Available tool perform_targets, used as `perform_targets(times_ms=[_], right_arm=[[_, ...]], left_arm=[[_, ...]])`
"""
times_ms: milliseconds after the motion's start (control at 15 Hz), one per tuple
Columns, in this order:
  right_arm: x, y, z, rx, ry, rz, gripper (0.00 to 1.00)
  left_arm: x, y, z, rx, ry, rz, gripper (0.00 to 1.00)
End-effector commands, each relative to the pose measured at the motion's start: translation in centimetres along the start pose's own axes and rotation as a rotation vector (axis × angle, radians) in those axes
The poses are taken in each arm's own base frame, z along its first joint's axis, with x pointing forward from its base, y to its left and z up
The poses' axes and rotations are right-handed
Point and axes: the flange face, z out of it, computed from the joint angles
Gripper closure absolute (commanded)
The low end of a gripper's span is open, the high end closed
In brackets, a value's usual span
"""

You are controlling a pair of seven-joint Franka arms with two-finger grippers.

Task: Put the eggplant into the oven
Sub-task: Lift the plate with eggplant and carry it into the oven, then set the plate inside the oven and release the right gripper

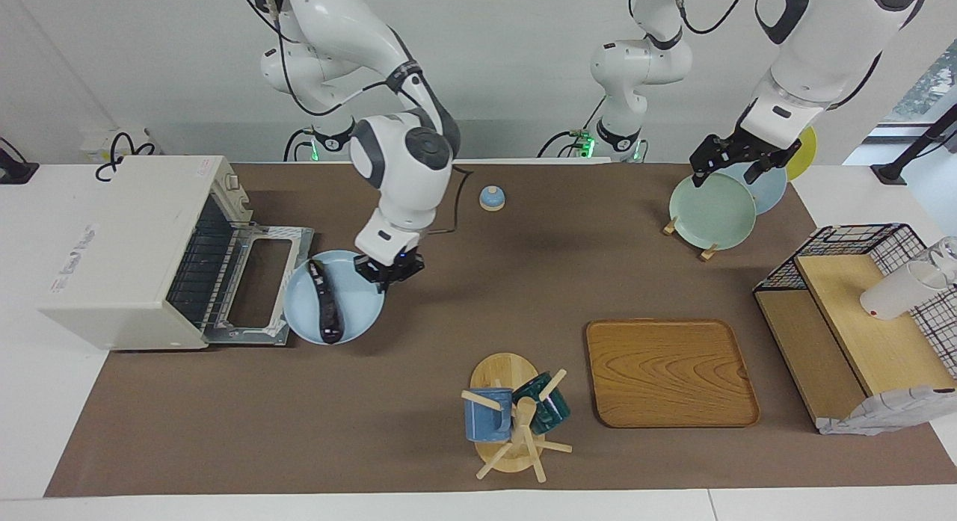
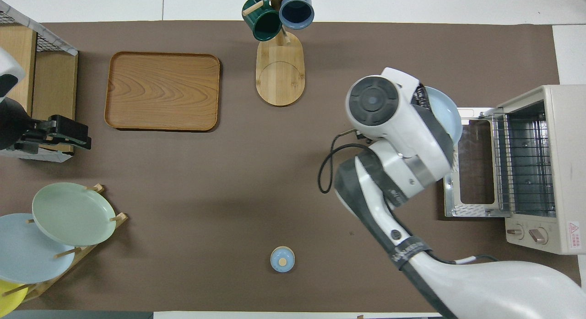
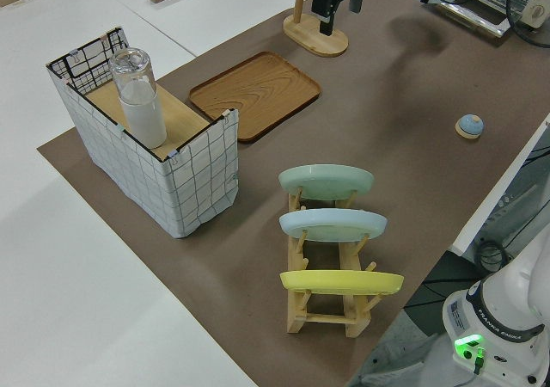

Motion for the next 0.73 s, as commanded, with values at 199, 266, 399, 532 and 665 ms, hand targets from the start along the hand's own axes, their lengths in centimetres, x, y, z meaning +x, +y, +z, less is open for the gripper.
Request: perform_targets(times_ms=[199, 266, 399, 532, 665], right_arm=[[-4.9, 6.4, 2.5, 0.025, -0.044, -0.028, 1.00], [-5.6, 7.8, 3.0, 0.027, -0.054, -0.027, 1.00], [-6.9, 9.7, 4.0, 0.034, -0.078, -0.026, 1.00], [-8.4, 11.8, 4.7, 0.040, -0.095, -0.017, 1.00], [-9.5, 13.6, 5.7, 0.046, -0.116, -0.009, 1.00]], left_arm=[[-0.1, -0.5, -0.1, -0.008, 0.006, 0.002, 0.00], [-0.1, -0.5, -0.1, -0.008, 0.006, 0.002, 0.00], [-0.1, -0.4, -0.1, -0.008, 0.006, 0.004, 0.00], [-0.1, -0.5, -0.1, -0.008, 0.006, 0.002, 0.00], [-0.1, -0.5, -0.1, -0.008, 0.006, 0.002, 0.00]])
